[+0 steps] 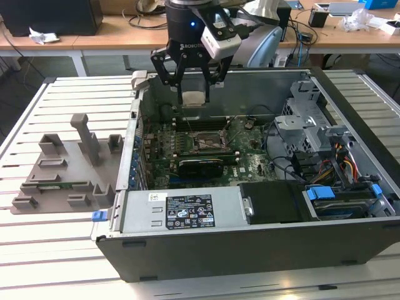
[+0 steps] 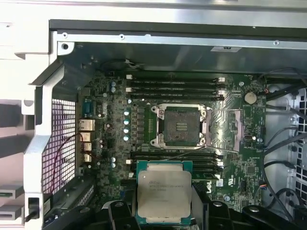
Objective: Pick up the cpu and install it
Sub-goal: 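Pick up the cpu and move it towards the insertion slot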
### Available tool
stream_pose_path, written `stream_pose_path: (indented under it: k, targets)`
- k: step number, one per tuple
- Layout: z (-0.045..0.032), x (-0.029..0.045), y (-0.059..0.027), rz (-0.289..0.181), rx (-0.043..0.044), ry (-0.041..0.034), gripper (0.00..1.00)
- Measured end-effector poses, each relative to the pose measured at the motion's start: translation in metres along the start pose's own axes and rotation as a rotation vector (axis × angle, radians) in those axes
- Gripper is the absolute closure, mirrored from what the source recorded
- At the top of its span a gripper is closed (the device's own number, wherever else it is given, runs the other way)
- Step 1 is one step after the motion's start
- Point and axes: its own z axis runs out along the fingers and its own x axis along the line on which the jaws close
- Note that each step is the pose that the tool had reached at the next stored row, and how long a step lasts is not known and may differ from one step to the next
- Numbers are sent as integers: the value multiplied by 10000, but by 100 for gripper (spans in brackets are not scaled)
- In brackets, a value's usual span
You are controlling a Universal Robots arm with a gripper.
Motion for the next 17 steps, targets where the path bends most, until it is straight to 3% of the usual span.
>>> stream_pose_path:
  k: [7, 17]
  targets:
    - [158, -65, 71, -1, 4, 13, 46]
    - [272, -120, 112, -2, 4, 15, 46]
